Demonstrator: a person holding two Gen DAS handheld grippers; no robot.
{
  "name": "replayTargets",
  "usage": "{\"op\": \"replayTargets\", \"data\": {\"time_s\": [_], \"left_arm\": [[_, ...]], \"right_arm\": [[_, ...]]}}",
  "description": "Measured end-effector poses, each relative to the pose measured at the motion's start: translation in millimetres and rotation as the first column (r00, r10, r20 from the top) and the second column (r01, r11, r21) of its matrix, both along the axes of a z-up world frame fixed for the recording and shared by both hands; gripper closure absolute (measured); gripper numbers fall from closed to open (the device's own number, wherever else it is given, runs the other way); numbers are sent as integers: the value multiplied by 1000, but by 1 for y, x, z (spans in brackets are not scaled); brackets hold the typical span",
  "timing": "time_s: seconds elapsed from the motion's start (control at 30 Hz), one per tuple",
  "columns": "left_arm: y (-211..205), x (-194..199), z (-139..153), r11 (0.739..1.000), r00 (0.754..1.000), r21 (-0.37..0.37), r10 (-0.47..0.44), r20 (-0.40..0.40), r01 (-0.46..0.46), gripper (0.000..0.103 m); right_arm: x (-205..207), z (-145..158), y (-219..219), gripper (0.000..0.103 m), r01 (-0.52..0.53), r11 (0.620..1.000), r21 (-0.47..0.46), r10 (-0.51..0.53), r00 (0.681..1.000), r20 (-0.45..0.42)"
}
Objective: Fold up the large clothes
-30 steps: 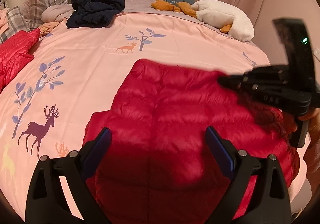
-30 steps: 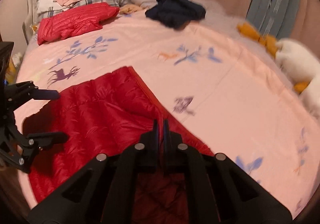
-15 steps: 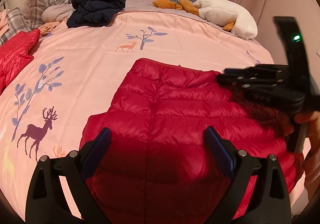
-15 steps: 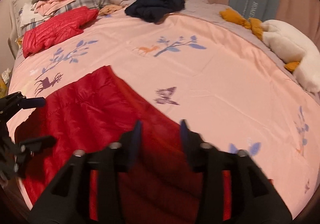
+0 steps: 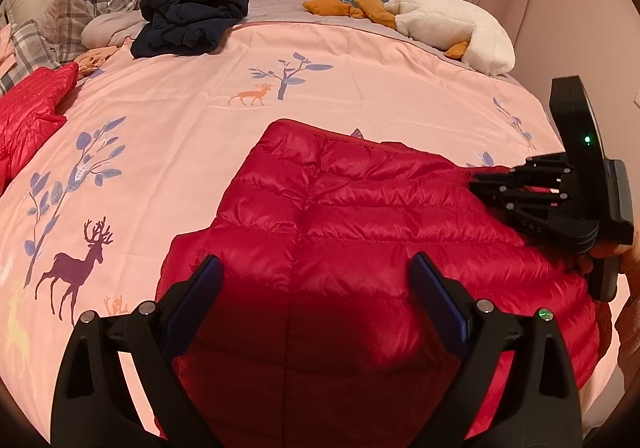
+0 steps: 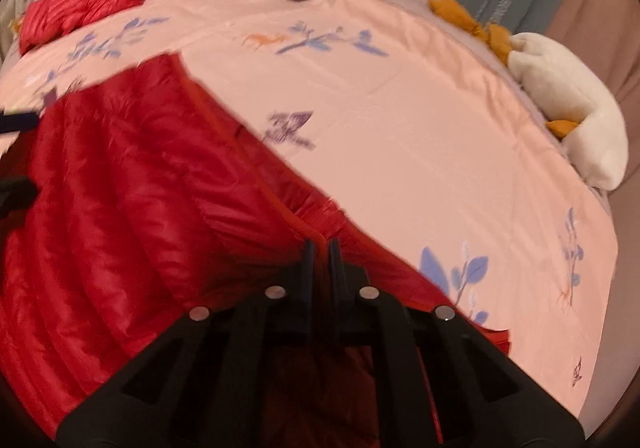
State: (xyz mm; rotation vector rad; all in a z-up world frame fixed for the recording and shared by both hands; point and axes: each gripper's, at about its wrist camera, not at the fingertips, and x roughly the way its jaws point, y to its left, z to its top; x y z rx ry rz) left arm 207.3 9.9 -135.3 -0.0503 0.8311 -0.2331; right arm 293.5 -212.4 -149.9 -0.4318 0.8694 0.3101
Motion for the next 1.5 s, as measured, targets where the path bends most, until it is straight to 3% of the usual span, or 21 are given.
{"op": "replayTargets", "data": {"time_s": [0.23, 0.37, 0.47, 0.57, 0.73, 0.83, 0.93, 1.1, 1.2, 1.33, 1.43, 1.5], "left_arm": [[0, 3, -5, 1000, 1000, 3, 8, -4, -8, 8], [1, 1, -3, 1000, 1000, 3, 7, -2, -7, 8], [2, 0, 1, 1000, 1000, -5, 2, 5, -2, 8], [1, 1, 1, 1000, 1000, -4, 1, 6, -1, 8], [-2, 3, -1, 1000, 1000, 0, 4, 2, -4, 8], [-3, 3, -1, 1000, 1000, 7, 1, 0, -1, 8], [-3, 2, -2, 1000, 1000, 13, -1, -1, 1, 8], [-2, 4, -2, 1000, 1000, 3, 2, -3, -2, 8], [-2, 4, -2, 1000, 1000, 3, -4, -1, 4, 8], [-2, 6, -3, 1000, 1000, 3, -6, -3, 6, 8], [-1, 8, -4, 1000, 1000, 3, -2, -7, 2, 8], [-1, 8, -4, 1000, 1000, 4, 2, -10, -1, 8]], "right_arm": [[4, -14, 5, 89, 16, 999, -36, -17, 1000, -18], [-1, 4, -8, 80, 54, 997, 48, -55, 998, 7], [-7, 18, -23, 80, 81, 988, 135, -84, 996, 14], [-10, 17, -23, 81, 54, 979, 199, -46, 998, -41], [9, -17, -8, 84, 96, 989, 108, -77, 982, -172], [23, -15, -8, 87, 179, 979, 102, -160, 973, -169], [28, -5, -5, 87, 259, 964, 67, -251, 962, -111], [13, 18, 15, 85, 99, 961, 257, -70, 991, -118], [15, 11, 35, 85, 58, 962, 267, -14, 986, -165], [35, -7, 51, 85, 112, 981, 160, -81, 978, -191], [44, 2, 39, 71, 201, 960, 196, -174, 974, -147], [41, 13, 24, 72, 230, 942, 245, -206, 971, -117]]}}
